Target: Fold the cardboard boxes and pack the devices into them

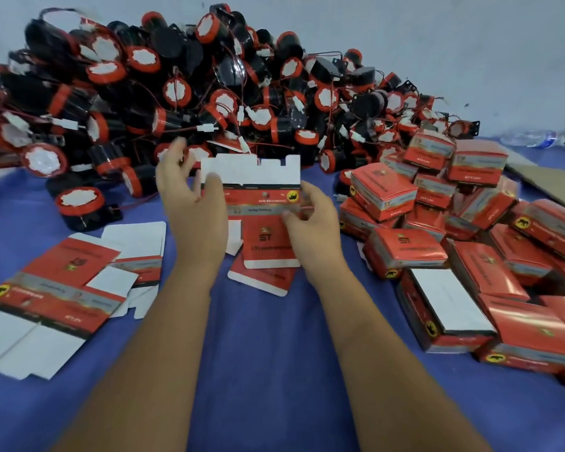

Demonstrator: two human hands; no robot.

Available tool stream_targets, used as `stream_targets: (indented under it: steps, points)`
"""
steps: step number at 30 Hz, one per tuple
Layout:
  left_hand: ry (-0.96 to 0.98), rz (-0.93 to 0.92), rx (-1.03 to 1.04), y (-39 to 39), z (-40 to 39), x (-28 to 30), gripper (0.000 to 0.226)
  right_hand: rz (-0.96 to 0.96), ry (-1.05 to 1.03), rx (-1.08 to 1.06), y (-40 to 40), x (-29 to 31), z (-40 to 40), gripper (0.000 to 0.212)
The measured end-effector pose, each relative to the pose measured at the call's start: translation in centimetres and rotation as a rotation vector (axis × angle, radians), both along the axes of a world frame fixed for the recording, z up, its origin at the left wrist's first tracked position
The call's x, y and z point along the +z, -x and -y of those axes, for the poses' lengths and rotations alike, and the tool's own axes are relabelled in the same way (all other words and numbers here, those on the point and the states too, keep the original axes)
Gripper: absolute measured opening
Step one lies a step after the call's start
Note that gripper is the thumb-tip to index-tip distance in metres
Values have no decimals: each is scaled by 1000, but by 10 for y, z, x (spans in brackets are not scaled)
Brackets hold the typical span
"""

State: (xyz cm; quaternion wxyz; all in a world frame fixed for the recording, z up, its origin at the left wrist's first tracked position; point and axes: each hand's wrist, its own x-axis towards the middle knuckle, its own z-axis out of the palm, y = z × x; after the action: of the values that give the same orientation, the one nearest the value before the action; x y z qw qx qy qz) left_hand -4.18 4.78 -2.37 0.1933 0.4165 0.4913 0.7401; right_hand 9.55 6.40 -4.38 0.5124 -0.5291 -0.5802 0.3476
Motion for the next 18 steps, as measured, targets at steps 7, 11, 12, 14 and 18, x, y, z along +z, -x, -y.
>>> stream_targets:
  steps: [7, 11, 12, 14, 18]
  points:
    - [-11, 308, -217, -9, 4, 10, 18, 17, -492, -87, 14, 11, 23, 18]
    - [-110, 398, -294, -11, 5, 12, 16, -132, -503, 25, 18, 15, 30, 15]
    - [-119, 391, -299, -11, 5, 12, 16, -181, -476, 43, 19, 15, 31, 13]
    - [-116, 353, -287, -12, 6, 11, 19, -290, -412, 97, 20, 14, 33, 11]
    - [-144, 271, -292, -14, 5, 10, 16, -378, -372, 187, 19, 9, 34, 28]
